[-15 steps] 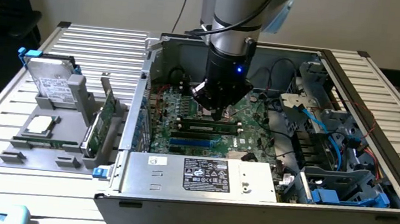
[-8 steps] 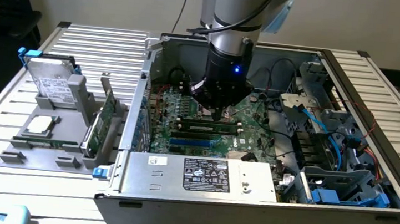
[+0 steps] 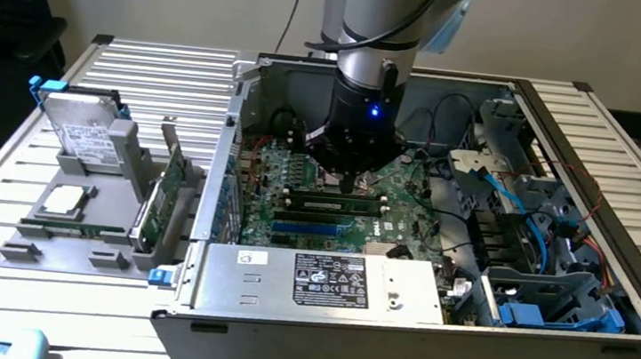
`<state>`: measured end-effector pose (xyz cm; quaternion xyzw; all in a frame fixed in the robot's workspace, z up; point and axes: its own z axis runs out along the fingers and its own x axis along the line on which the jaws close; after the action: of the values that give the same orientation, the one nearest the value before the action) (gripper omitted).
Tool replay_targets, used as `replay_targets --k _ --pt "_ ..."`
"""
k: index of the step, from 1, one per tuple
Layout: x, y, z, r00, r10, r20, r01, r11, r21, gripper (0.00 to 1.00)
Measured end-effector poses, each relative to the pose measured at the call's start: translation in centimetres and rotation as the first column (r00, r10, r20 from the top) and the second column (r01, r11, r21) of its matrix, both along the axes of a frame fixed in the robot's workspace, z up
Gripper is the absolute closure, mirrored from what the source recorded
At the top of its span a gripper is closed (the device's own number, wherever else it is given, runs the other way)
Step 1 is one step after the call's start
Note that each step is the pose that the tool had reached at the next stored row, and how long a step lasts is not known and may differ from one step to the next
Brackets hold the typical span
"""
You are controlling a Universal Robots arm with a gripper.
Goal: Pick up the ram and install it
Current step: 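Press down the ram until it locks into place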
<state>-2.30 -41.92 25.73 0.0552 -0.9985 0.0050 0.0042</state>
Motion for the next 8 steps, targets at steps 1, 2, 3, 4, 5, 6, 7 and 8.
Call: replay_targets --k 1,2,3,4,5,6,7,8 --pt "0.00 0.00 0.00 0.9999 -0.015 0.0000 0.015 0.9999 0.0000 0.89" --pt "0.00 0.00 0.00 0.9995 -0.032 0.0000 0.032 0.9995 0.0000 0.89" --pt "0.00 0.00 0.00 0.9989 -0.047 -0.0001 0.047 0.9989 -0.0001 0.89" --pt "0.00 0.00 0.00 0.9981 -0.062 0.0000 0.062 0.9981 -0.0001 0.89" --pt "0.00 0.00 0.00 0.9970 -0.078 0.0000 0.078 0.9970 0.0000 0.89" --pt "0.00 0.00 0.00 0.9956 -0.093 0.0000 0.093 0.9956 0.0001 0.89" --pt "0.00 0.00 0.00 0.9942 -0.107 0.0000 0.107 0.9942 0.0000 0.89" --pt "0.00 0.00 0.00 0.9931 -0.117 0.0002 0.117 0.9931 -0.0010 0.89"
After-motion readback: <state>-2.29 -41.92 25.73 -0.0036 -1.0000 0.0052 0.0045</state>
